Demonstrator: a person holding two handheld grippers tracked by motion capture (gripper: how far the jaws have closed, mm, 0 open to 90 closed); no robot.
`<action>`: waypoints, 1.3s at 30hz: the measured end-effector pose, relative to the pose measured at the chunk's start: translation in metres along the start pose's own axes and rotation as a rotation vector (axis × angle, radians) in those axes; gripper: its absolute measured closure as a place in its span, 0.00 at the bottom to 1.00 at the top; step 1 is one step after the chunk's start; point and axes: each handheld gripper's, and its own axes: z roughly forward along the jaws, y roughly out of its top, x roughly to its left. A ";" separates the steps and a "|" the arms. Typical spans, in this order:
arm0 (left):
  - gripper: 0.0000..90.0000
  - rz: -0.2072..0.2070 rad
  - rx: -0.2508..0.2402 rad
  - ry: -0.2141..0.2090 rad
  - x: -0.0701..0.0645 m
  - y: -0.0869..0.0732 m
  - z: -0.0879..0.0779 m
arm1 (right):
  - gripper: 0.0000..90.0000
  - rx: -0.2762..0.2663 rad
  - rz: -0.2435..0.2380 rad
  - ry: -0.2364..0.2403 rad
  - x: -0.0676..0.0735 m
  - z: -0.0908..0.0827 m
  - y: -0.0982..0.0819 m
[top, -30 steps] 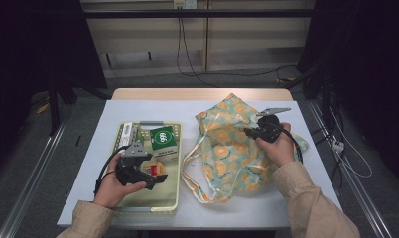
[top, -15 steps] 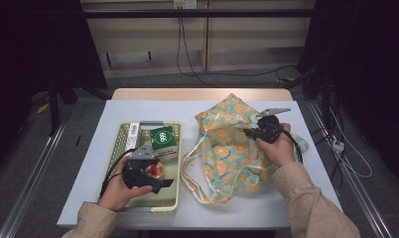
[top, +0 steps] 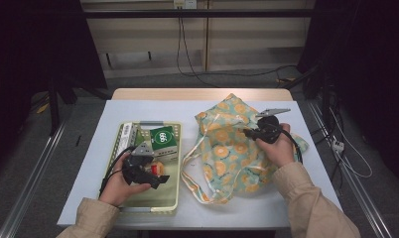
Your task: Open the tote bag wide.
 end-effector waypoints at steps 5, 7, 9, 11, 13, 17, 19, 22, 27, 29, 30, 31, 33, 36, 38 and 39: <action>0.05 0.050 0.021 0.027 0.000 -0.001 0.001 | 0.99 0.002 0.000 0.002 0.000 -0.001 0.000; 0.06 0.040 0.016 0.030 0.000 0.000 0.001 | 0.99 0.000 0.002 0.002 -0.001 -0.001 0.000; 0.07 0.026 0.012 0.039 0.001 0.000 0.000 | 0.99 0.001 0.004 0.002 -0.001 -0.002 0.000; 0.07 0.024 0.006 0.029 0.003 -0.001 0.000 | 0.99 0.001 0.002 0.002 0.000 -0.002 0.000; 0.06 0.033 0.007 0.031 0.003 -0.001 0.001 | 0.99 0.000 0.001 0.002 0.000 -0.001 0.000; 0.06 0.044 0.008 0.045 0.003 -0.001 0.001 | 0.99 0.001 -0.003 0.005 0.001 -0.001 0.000; 0.08 0.048 0.001 0.055 0.004 0.000 0.000 | 0.99 -0.001 -0.005 0.005 0.001 -0.002 0.000; 0.07 0.029 0.002 0.080 0.006 0.001 -0.002 | 0.99 0.000 -0.003 0.005 0.000 -0.002 0.000; 0.08 0.012 0.056 0.051 0.010 -0.003 0.003 | 0.99 0.002 -0.007 0.009 0.001 -0.002 0.000; 0.07 0.021 0.084 0.052 0.007 -0.004 0.005 | 0.99 0.001 -0.005 0.011 0.000 -0.002 0.000; 0.07 0.028 0.098 0.048 0.007 -0.004 0.006 | 0.99 0.001 -0.005 0.011 0.000 -0.002 0.000; 0.07 0.033 0.107 0.049 0.007 -0.005 0.006 | 0.99 0.003 -0.002 0.012 0.000 -0.002 0.000; 0.12 0.032 0.125 0.074 0.005 -0.006 0.006 | 0.99 0.005 -0.004 0.012 0.000 -0.002 -0.001; 0.19 0.036 0.146 0.039 0.007 -0.007 0.006 | 0.99 0.004 -0.003 0.011 0.000 -0.002 -0.001; 0.22 0.028 0.149 0.042 0.006 -0.007 0.005 | 0.99 0.003 -0.003 0.011 0.000 -0.002 -0.002; 0.22 0.024 0.150 0.041 0.006 -0.006 0.004 | 0.99 0.003 0.000 0.013 0.000 -0.002 -0.002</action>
